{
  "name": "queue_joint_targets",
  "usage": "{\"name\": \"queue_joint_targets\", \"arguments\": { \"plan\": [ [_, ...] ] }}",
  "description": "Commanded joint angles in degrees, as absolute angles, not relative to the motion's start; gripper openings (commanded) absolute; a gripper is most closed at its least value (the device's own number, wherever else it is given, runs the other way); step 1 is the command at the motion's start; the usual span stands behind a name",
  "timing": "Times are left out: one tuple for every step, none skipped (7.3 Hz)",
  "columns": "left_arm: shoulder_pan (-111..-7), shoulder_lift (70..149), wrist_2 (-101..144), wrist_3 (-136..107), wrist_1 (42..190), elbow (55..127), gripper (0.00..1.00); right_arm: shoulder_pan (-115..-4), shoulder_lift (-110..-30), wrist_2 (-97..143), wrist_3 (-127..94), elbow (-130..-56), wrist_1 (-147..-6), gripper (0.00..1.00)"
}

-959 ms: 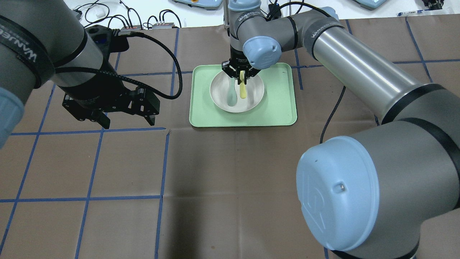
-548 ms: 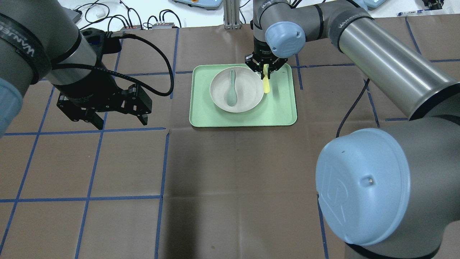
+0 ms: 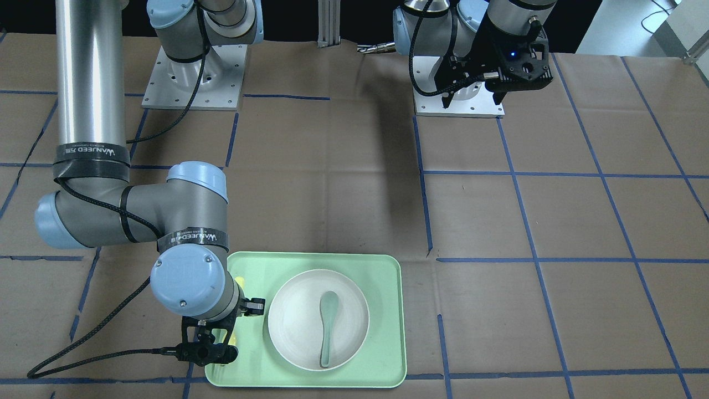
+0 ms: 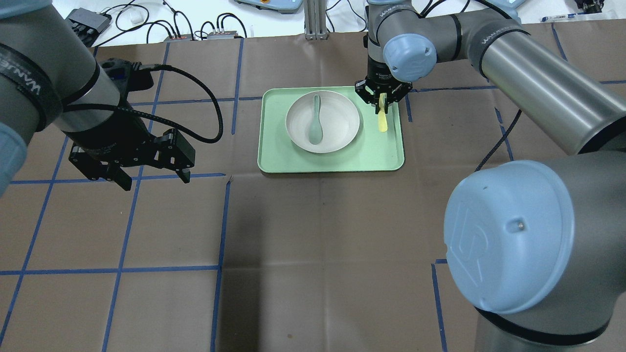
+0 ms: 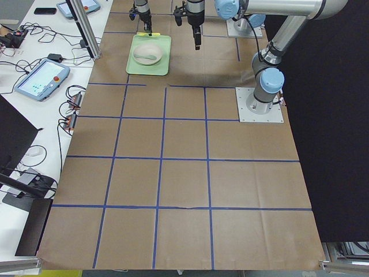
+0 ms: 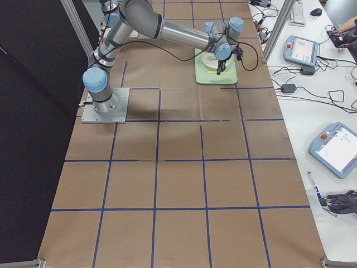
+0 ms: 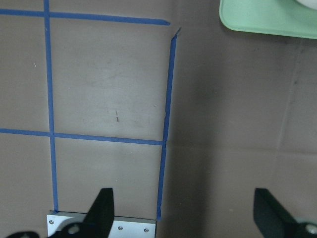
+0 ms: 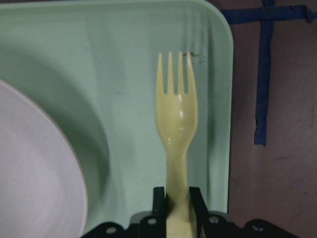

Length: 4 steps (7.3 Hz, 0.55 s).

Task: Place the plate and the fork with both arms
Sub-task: 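Lower the fork onto the tray and open the right gripper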

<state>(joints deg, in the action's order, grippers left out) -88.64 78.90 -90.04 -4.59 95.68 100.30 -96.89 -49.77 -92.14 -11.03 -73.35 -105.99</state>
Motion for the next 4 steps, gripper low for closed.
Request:
{"name": "queue_joint_targets", "arguments": {
  "plan": [
    [-88.7, 79.2, -91.0, -4.7, 95.6, 100.2, 1.0, -96.9, -47.9, -91.9, -11.2, -73.5, -106.0, 0.05],
    [-88.6, 79.7, -91.1, -5.1, 95.6, 100.1, 1.0, -96.9, -47.9, -92.0, -11.1, -73.5, -106.1, 0.08],
    [-88.6, 79.7, -91.1, -5.2, 95.6, 100.2, 1.0, -96.7, -47.9, -92.7, -10.6, -73.5, -106.0, 0.34],
    [-88.7, 79.9, -90.5, -5.5, 95.6, 100.2, 1.0, -96.5, -48.2, -92.7, -10.6, -73.5, -105.9, 0.99]
  ]
}}
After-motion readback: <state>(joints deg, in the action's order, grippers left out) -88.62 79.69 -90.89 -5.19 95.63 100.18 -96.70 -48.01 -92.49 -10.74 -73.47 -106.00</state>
